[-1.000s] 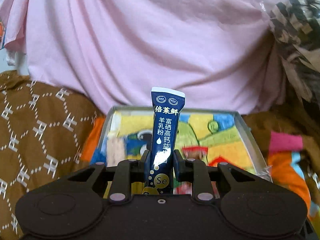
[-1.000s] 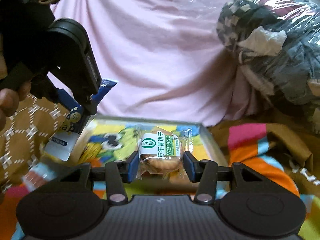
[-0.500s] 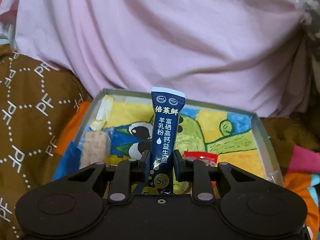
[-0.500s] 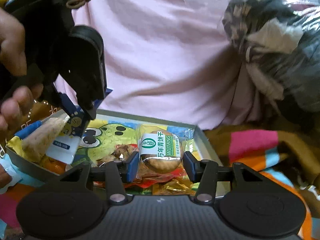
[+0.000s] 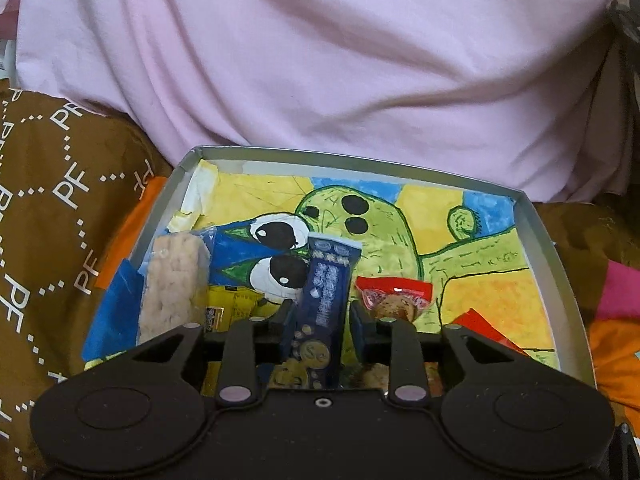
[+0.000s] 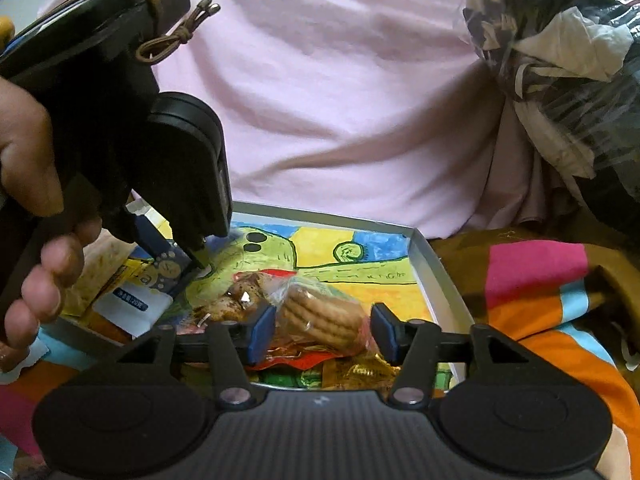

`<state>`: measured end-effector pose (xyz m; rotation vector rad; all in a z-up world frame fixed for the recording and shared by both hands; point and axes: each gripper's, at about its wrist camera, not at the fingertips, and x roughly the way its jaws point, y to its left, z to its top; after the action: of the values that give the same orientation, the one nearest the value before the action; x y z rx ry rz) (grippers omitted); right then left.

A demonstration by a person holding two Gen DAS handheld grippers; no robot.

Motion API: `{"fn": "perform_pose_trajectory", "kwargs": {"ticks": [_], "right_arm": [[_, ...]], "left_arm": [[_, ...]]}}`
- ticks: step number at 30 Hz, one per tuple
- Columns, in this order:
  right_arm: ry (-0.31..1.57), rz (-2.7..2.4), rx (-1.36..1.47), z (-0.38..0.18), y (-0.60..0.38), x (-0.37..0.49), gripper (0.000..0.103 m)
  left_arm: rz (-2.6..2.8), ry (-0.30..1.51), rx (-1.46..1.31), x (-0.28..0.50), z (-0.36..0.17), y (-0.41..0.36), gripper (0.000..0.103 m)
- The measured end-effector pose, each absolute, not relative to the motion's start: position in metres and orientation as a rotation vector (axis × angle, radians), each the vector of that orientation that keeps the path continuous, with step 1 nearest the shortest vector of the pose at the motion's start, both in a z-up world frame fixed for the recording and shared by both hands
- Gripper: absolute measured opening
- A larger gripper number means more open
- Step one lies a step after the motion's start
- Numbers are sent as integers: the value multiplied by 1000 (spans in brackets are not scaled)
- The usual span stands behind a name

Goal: Organize snacks
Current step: 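Carry blue sachet into box lid with left tool while right tool releases biscuit there, then withdraw both open tools from the box lid back over the remaining snacks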

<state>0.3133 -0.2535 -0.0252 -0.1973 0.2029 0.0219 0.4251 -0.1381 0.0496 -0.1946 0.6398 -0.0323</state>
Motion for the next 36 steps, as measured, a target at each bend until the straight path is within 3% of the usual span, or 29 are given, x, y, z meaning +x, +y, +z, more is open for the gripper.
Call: {"fn": "perform_pose_trajectory", "kwargs": {"ticks": [9, 14, 17, 21, 36], "right_arm": [[218, 44, -115, -15, -259, 309, 91], [206, 29, -25, 0, -269, 300, 100], [176, 23, -8, 9, -272, 291, 103], [143, 22, 16, 22, -274, 276, 103], [61, 51, 58, 40, -267, 206, 103]], "left_arm": [[-34, 593, -211, 405, 61, -129, 76], [-35, 553, -213, 381, 72, -120, 89], [-31, 536, -220, 367, 77, -113, 90], [-19, 508, -234, 346, 82, -103, 98], [1, 487, -241, 268, 81, -65, 102]]}}
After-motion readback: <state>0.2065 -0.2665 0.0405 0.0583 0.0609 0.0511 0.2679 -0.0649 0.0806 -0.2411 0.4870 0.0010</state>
